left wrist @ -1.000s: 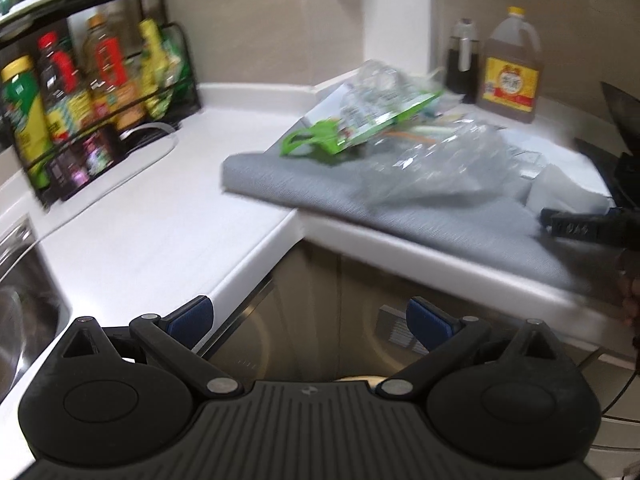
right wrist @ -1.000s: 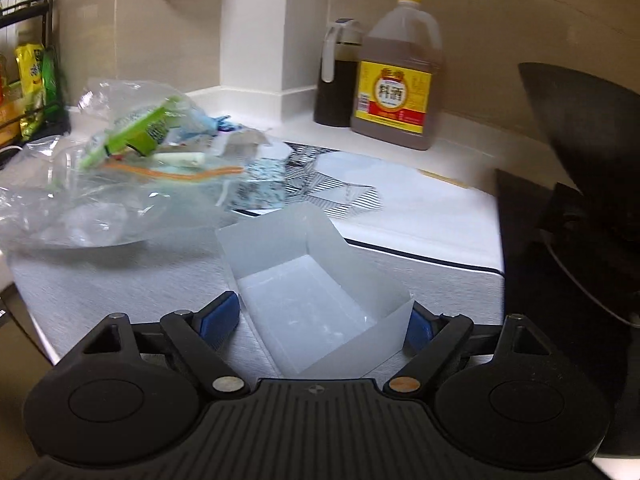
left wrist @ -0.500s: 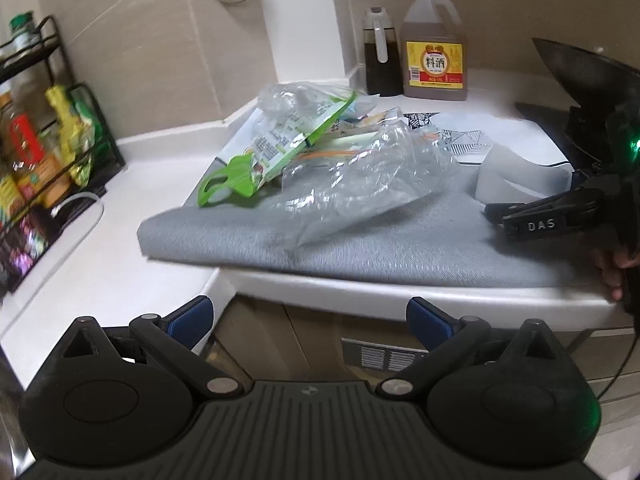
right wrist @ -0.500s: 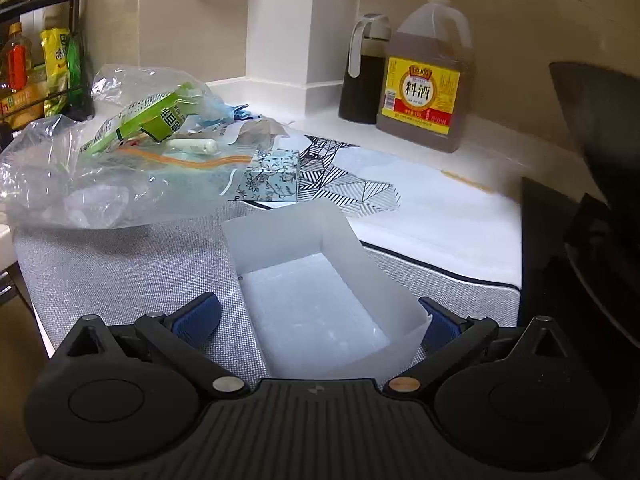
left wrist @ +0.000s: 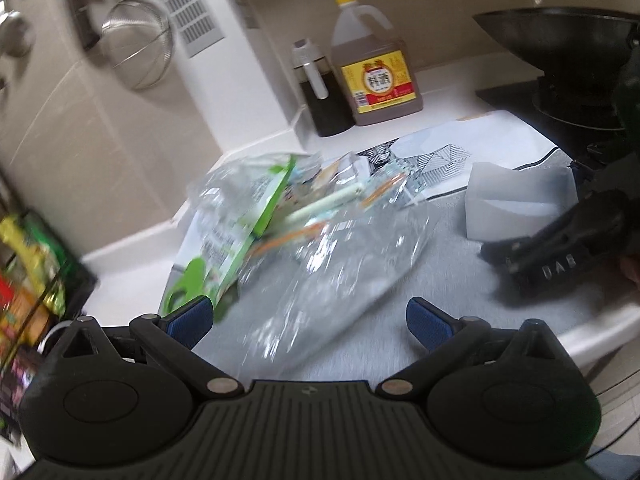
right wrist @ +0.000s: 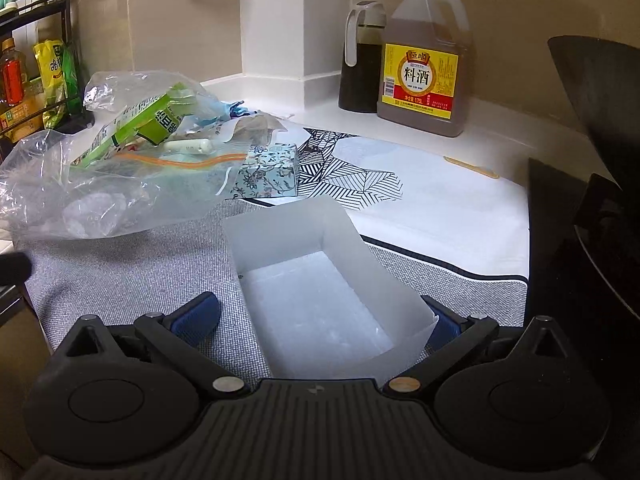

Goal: Collect trash
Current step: 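Grasp the translucent white plastic box with the right tool while the left tool grasps the clear zip bag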

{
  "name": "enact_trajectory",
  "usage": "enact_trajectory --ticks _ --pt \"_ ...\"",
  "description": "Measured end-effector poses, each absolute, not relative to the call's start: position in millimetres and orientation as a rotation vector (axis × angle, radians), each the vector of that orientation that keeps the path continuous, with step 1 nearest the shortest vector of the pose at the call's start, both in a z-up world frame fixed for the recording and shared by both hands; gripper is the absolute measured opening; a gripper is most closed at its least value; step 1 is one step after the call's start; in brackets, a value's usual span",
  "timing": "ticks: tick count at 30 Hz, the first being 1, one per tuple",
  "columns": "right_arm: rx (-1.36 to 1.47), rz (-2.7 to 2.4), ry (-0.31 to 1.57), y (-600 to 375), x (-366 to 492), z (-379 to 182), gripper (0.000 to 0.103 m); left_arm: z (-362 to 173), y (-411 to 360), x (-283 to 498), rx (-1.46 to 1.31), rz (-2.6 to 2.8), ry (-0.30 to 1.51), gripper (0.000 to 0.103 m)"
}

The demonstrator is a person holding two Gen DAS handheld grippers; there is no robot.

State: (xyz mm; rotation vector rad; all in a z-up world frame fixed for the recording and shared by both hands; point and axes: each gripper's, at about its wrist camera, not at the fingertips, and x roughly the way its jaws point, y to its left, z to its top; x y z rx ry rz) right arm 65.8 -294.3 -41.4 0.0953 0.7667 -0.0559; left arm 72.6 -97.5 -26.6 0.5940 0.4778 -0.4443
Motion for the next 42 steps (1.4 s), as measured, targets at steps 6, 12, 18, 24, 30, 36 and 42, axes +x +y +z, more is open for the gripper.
enact_trajectory --ticks 6,12,18,24,30,36,42 --pt "0.095 -0.058 0.766 -294.6 66.2 -41.6 0.103 -33.6 -118.1 99.3 0.607 -0.472 0.543 0.103" --pt "0.097 -0.073 0.764 -293.7 66.9 -41.4 0.103 -42.5 -130.2 108.3 0.626 -0.492 0.572 0.102" --pt "0.062 -0.174 0.704 -289.4 54.6 -38.5 0.082 -34.3 -104.7 99.0 0.465 -0.530 0.574 0.036" --pt "0.086 -0.182 0.677 -289.8 39.7 -31.3 0.063 -16.5 -72.6 80.5 0.305 -0.524 0.568 0.023" --pt "0.081 -0.213 0.643 -290.6 23.5 -21.3 0.063 5.0 -52.4 45.8 0.170 -0.548 0.522 0.022" --pt "0.080 -0.213 0.623 -285.4 6.0 -7.5 0.063 26.6 -25.5 14.9 0.031 -0.560 0.486 0.022" --pt "0.068 -0.185 0.574 -274.9 -19.3 13.0 0.063 38.6 10.3 -16.5 0.000 -0.486 0.472 0.022"
